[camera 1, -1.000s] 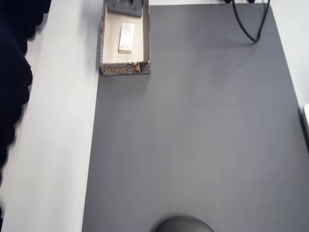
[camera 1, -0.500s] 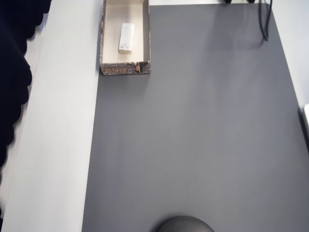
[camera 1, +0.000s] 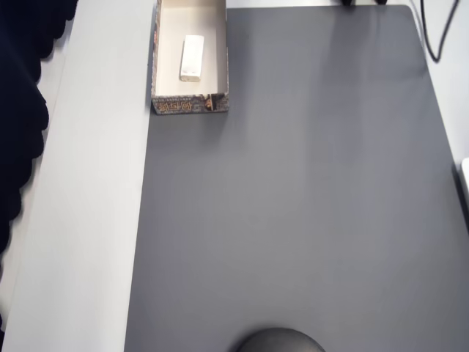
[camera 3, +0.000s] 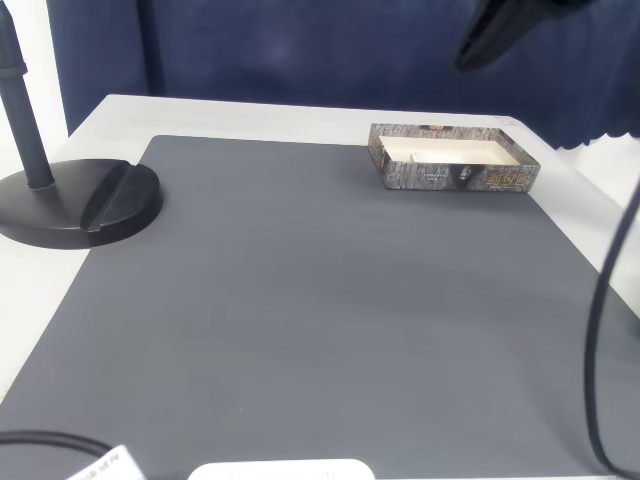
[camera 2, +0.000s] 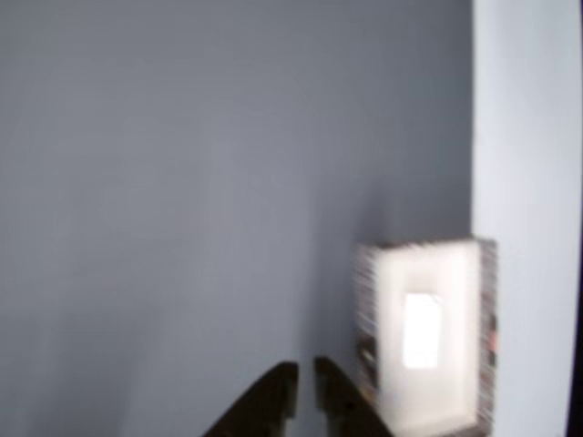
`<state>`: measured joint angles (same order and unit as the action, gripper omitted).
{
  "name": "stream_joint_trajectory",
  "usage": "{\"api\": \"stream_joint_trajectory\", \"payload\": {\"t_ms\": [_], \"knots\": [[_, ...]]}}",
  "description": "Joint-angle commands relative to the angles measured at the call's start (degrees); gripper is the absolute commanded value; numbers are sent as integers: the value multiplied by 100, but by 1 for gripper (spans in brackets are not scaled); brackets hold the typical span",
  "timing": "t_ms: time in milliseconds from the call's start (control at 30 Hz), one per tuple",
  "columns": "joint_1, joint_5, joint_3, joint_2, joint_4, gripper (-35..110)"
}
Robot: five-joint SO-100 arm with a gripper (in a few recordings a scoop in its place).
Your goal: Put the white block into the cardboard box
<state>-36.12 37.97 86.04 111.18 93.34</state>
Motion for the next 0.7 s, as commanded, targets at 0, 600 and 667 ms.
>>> {"api": "stream_joint_trajectory", "payload": {"t_ms": [0, 600, 667], "knots": [[773, -492, 308, 554, 53, -2], [3050, -2549, 3182, 2188, -668, -2], [3111, -2558, 3445, 2470, -659, -2]]}}
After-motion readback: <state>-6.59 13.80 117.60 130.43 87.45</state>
